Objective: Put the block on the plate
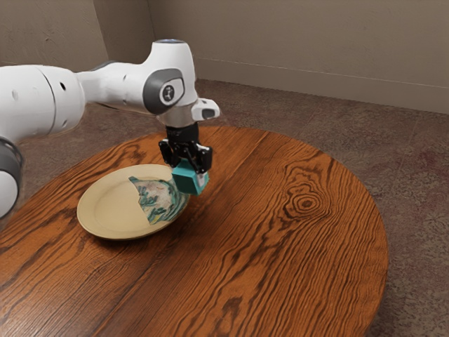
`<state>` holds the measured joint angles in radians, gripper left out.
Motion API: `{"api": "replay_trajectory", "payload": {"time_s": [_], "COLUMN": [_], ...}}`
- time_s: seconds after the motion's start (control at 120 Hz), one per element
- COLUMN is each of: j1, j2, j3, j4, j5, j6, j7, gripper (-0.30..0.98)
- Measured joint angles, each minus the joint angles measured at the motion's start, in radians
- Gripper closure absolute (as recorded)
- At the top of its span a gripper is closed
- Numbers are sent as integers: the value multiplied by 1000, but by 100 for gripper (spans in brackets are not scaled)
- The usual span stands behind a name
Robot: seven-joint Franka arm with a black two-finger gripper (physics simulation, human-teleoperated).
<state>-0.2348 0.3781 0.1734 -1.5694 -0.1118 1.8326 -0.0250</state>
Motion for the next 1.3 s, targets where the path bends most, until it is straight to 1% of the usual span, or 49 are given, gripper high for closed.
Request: {"api": "replay_trajectory", "payload": {"time_s": [0.225,0.467,0.575,0.867,1.125,1.3], "j1": [2,22,59,113,185,197], "j2": [-31,-13,28,153,232,245], "j3": [138,196,200,188,116,107], "j4": [35,43,40,65,93,99], "j5": [66,89,82,45,29,25], "j6": [-63,-77,-64,-20,8,17], "j7": [5,15,22,44,61,70], "gripper": [29,30,29,30,30,27]}}
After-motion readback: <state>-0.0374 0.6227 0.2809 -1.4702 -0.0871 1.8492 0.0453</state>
